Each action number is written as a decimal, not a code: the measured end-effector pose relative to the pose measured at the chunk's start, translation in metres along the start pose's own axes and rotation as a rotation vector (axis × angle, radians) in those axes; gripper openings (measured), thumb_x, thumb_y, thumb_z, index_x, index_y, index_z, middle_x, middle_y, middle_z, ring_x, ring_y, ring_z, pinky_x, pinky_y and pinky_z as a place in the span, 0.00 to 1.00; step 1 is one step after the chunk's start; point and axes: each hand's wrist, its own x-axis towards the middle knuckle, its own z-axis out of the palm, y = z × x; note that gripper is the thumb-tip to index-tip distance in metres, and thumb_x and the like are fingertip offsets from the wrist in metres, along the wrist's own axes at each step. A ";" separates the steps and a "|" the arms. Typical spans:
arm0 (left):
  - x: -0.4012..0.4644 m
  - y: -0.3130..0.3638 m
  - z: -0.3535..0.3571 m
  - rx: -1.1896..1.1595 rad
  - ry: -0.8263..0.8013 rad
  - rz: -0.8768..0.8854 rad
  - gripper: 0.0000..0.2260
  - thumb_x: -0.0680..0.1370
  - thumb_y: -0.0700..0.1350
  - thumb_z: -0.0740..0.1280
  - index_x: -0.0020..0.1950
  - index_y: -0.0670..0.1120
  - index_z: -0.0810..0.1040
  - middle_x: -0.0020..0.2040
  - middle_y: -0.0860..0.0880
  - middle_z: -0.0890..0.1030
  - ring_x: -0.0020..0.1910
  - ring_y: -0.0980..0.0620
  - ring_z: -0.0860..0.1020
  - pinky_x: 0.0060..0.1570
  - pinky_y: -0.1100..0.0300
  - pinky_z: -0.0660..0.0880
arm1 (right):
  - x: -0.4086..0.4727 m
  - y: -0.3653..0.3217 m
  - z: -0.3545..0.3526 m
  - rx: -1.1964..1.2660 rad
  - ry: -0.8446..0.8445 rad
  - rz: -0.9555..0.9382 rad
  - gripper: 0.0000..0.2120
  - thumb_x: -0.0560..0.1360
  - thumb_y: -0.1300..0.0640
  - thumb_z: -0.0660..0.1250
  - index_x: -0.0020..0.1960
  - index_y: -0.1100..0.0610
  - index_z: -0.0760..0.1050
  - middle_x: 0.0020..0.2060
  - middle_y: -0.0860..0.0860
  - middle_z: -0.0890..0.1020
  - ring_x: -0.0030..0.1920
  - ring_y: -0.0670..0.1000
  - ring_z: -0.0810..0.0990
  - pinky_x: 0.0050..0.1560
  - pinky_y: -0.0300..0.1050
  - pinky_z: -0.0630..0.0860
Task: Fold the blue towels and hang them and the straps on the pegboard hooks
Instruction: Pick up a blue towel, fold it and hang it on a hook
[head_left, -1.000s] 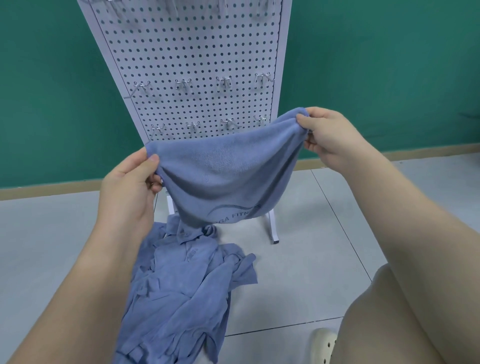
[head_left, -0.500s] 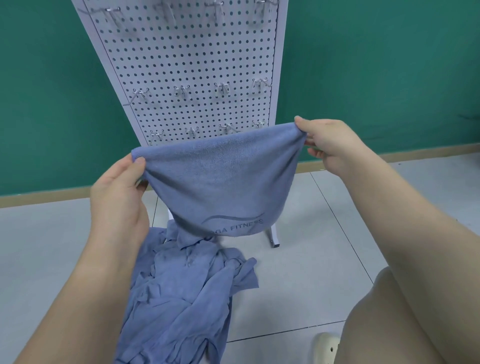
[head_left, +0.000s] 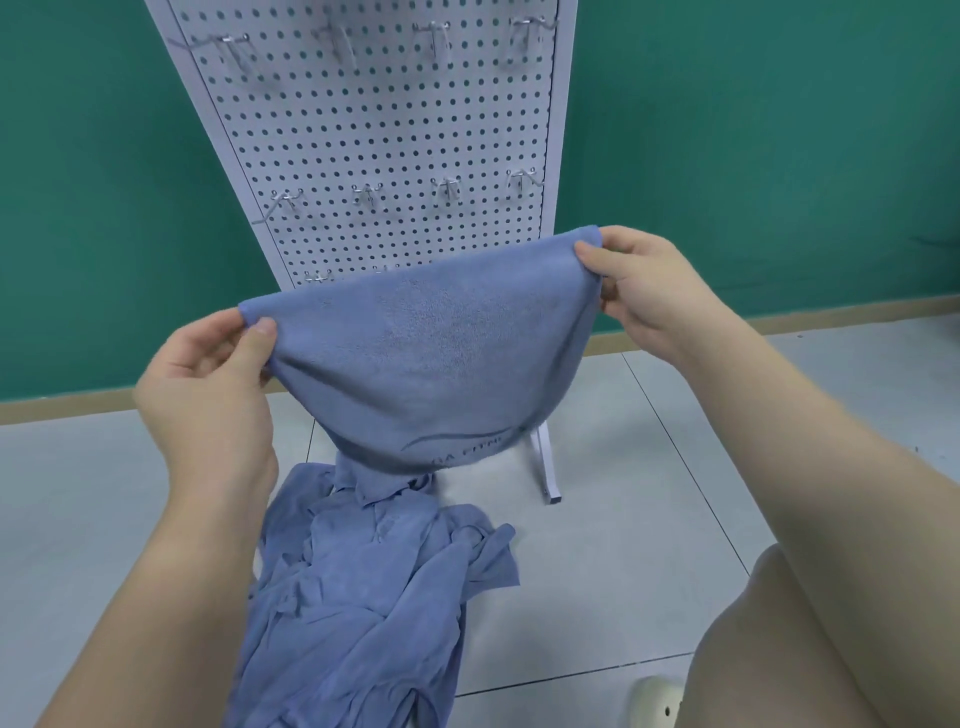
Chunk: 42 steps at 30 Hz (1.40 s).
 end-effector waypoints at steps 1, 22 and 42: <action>0.002 -0.002 -0.001 0.019 0.014 -0.016 0.08 0.77 0.37 0.74 0.51 0.48 0.80 0.42 0.52 0.84 0.40 0.56 0.81 0.47 0.63 0.79 | -0.001 0.001 0.001 -0.063 0.025 -0.011 0.05 0.82 0.60 0.68 0.52 0.56 0.83 0.46 0.51 0.86 0.45 0.49 0.82 0.49 0.45 0.78; -0.042 -0.024 0.026 0.571 -0.275 -0.036 0.09 0.78 0.46 0.74 0.38 0.48 0.82 0.31 0.53 0.83 0.34 0.44 0.84 0.45 0.44 0.83 | -0.034 0.054 0.068 -0.268 -0.160 0.267 0.11 0.76 0.61 0.75 0.42 0.69 0.80 0.33 0.57 0.78 0.35 0.53 0.73 0.35 0.41 0.73; -0.075 -0.018 0.039 0.318 -0.415 0.210 0.16 0.79 0.38 0.72 0.48 0.62 0.86 0.43 0.54 0.85 0.43 0.50 0.83 0.47 0.41 0.82 | -0.080 0.029 0.109 -0.256 -0.156 -0.035 0.25 0.72 0.44 0.64 0.45 0.68 0.79 0.45 0.72 0.79 0.47 0.72 0.81 0.50 0.75 0.77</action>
